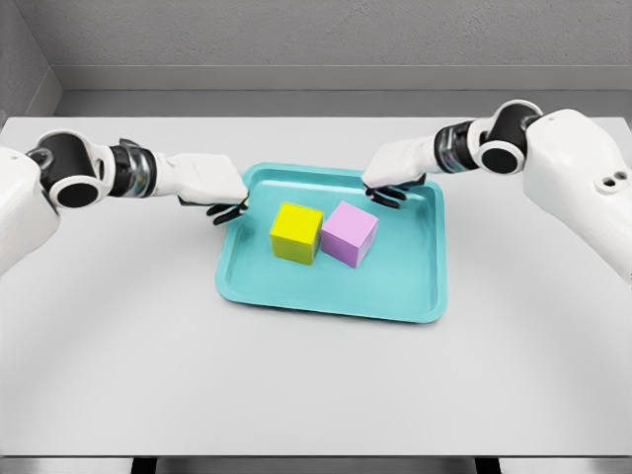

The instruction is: Push two cubes

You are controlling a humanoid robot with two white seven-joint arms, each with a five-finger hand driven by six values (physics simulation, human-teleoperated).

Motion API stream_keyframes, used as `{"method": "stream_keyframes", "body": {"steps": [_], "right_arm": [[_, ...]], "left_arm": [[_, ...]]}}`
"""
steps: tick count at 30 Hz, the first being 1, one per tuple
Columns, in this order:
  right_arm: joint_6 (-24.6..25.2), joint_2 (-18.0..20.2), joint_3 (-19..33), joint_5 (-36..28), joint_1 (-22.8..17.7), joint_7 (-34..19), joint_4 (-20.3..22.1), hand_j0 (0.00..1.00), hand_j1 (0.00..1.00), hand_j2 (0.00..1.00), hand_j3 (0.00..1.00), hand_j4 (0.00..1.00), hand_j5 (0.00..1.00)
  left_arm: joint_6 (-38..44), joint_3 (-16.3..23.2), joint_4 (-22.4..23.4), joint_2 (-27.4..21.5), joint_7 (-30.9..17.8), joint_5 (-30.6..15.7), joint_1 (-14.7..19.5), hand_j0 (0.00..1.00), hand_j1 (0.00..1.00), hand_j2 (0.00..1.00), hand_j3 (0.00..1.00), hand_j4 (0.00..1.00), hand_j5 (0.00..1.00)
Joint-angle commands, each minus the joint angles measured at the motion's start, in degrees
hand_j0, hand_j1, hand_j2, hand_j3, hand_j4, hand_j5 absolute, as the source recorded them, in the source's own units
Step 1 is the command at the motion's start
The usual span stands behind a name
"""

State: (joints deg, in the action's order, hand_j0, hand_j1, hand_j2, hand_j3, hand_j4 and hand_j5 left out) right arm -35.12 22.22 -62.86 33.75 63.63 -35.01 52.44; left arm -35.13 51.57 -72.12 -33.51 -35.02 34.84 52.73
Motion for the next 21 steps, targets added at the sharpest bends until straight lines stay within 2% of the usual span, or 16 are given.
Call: {"method": "stream_keyframes", "body": {"steps": [1, 8, 11, 21], "right_arm": [[0.12, -1.21, -0.06, 0.62, 0.00, 0.01, -1.02, 0.00, 0.00, 0.00, 0.00, 0.00, 0.00], [0.12, -2.36, -0.06, 1.32, 0.00, 0.01, -3.48, 0.00, 0.00, 0.00, 0.00, 0.00, 0.00], [0.12, -3.67, -0.15, 3.26, 0.00, 0.01, -3.57, 0.00, 0.00, 0.00, 0.00, 0.00, 0.00], [0.12, -4.90, -0.68, 3.34, -0.09, 0.01, -4.19, 0.00, 0.00, 0.00, 0.00, 0.00, 0.00]], "left_arm": [[0.13, -0.16, -0.12, -0.24, 0.02, -0.47, 0.00, 0.02, 0.02, 0.02, 0.02, 0.02, 0.02], [0.13, 0.02, -0.30, -0.15, 0.02, -1.00, -0.09, 0.02, 0.02, 0.02, 0.02, 0.02, 0.02], [0.13, 0.02, -0.39, -0.15, 0.02, -1.00, -0.09, 0.02, 0.02, 0.02, 0.02, 0.02, 0.02], [0.13, 0.02, -0.39, -0.15, 0.02, -1.00, -0.17, 0.02, 0.02, 0.02, 0.02, 0.02, 0.02]]}}
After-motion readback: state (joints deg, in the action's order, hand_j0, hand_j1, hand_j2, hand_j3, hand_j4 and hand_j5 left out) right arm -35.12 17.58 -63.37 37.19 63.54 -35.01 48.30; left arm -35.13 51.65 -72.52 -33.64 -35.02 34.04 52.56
